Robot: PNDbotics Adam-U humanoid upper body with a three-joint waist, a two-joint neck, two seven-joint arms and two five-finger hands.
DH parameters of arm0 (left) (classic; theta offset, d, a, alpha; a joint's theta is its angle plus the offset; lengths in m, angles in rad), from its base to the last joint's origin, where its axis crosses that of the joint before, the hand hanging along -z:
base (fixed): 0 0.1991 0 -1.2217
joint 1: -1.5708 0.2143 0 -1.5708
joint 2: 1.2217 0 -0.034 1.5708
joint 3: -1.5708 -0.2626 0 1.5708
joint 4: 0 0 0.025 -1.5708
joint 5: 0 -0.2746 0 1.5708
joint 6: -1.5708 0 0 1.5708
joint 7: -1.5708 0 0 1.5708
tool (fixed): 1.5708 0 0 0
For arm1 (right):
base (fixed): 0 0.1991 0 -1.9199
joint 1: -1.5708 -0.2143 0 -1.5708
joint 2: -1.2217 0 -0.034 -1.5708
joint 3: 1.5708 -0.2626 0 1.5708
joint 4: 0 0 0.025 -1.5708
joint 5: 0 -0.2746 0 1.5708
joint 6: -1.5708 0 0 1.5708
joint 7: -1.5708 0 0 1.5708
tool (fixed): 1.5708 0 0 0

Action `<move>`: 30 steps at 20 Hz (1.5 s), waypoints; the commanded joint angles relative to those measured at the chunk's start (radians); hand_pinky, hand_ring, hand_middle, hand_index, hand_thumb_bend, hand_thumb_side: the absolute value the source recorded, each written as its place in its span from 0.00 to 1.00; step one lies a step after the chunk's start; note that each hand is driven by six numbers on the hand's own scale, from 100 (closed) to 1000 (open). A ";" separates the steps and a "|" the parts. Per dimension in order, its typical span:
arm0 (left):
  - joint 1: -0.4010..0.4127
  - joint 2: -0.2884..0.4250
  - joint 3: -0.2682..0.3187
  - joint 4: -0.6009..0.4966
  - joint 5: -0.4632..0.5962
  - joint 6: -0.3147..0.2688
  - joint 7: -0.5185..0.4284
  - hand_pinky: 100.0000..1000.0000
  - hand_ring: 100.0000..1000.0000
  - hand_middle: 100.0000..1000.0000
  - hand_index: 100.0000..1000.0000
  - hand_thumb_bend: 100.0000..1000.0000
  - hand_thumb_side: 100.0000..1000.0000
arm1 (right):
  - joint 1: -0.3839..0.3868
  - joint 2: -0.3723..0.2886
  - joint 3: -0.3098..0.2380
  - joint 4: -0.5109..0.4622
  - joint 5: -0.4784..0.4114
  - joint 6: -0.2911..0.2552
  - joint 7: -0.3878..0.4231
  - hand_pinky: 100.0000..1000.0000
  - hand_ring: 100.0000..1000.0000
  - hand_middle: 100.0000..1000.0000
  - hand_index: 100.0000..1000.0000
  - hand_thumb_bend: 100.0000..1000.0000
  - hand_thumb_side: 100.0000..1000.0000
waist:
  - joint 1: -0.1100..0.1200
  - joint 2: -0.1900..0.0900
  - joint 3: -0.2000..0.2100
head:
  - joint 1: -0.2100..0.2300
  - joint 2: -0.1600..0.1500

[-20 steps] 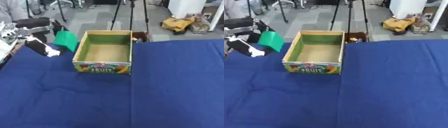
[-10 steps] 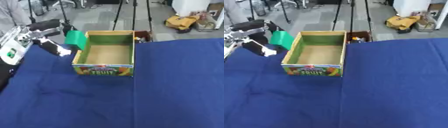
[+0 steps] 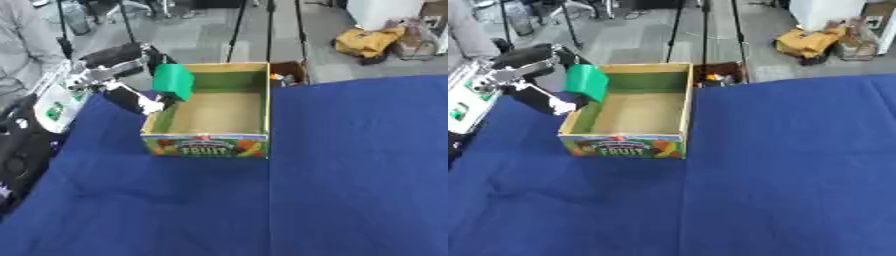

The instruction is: Pick up objects on the table and place them in the box.

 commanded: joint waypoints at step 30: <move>-0.056 -0.009 0.051 0.181 -0.116 -0.131 0.120 0.80 0.87 0.86 0.91 0.00 0.39 | -0.064 -0.017 0.012 -0.020 -0.047 -0.026 0.040 0.85 0.90 0.47 0.82 0.00 1.00 | 0.033 0.068 -0.084 | 0.105 -0.093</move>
